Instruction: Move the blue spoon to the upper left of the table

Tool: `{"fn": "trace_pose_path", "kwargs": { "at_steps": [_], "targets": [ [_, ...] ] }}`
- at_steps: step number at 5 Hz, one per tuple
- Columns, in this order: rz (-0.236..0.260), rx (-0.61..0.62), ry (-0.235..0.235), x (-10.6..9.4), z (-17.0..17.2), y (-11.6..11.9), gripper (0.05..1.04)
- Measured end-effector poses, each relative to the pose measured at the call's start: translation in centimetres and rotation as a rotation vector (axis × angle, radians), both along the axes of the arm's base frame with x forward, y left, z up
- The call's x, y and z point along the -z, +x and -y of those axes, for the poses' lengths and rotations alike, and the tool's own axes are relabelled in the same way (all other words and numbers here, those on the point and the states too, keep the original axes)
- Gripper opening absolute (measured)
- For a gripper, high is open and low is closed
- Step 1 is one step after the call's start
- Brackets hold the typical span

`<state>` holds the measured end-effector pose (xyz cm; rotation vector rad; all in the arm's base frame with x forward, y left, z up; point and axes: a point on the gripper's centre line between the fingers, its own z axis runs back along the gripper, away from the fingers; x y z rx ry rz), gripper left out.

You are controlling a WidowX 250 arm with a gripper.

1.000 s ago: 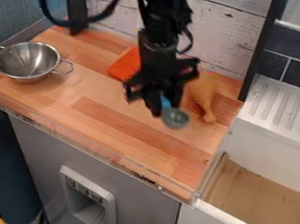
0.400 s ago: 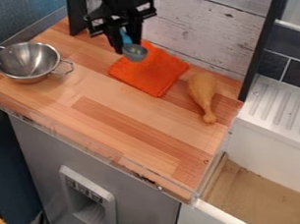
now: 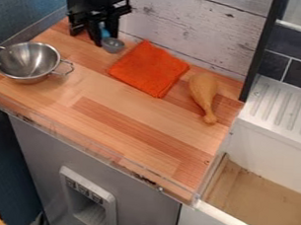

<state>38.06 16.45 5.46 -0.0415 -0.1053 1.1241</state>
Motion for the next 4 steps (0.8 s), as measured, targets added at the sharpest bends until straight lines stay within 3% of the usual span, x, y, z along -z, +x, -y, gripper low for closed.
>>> {"fn": "trace_pose_path", "kwargs": {
  "at_steps": [1,2,4],
  "targets": [
    [-0.026,-0.053,-0.011,1.2,-1.8,0.5,0.338],
    [-0.014,-0.096,-0.005,1.7,-3.6,1.2,0.338],
    [-0.080,-0.123,0.002,3.8,-4.9,1.3,0.338]
  ]
}}
